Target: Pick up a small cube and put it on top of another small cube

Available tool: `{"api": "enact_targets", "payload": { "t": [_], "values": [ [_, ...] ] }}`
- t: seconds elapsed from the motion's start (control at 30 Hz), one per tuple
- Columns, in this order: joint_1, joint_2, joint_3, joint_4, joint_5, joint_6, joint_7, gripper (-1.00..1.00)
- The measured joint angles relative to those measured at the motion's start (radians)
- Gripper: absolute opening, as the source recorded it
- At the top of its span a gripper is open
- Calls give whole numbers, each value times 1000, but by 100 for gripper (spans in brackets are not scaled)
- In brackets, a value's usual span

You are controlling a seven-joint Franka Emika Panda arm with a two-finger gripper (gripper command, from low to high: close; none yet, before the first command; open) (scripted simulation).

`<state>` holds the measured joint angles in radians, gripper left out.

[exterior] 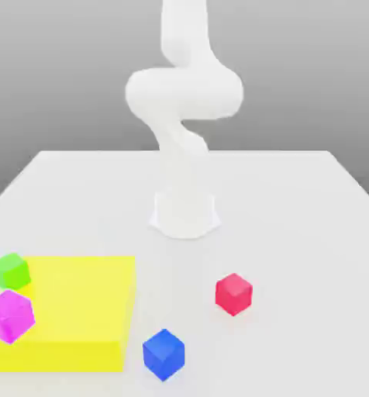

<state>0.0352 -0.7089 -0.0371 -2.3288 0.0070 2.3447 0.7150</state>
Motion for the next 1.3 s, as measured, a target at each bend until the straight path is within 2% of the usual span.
{"api": "enact_targets", "payload": {
  "t": [0.4,0.57,0.8,0.97,1.0,1.2,1.3],
  "values": [
    [147,440,-169,-139,67,216,-434,0],
    [167,623,-197,-196,111,304,-625,0],
    [146,872,-194,-272,120,433,-845,0],
    [77,1054,-108,-246,201,568,-929,0],
    [61,1082,-89,-240,212,591,-939,-100],
    [52,1096,-80,-237,217,600,-942,-100],
    [79,1030,-115,-251,180,549,-915,-100]
  ]
}}
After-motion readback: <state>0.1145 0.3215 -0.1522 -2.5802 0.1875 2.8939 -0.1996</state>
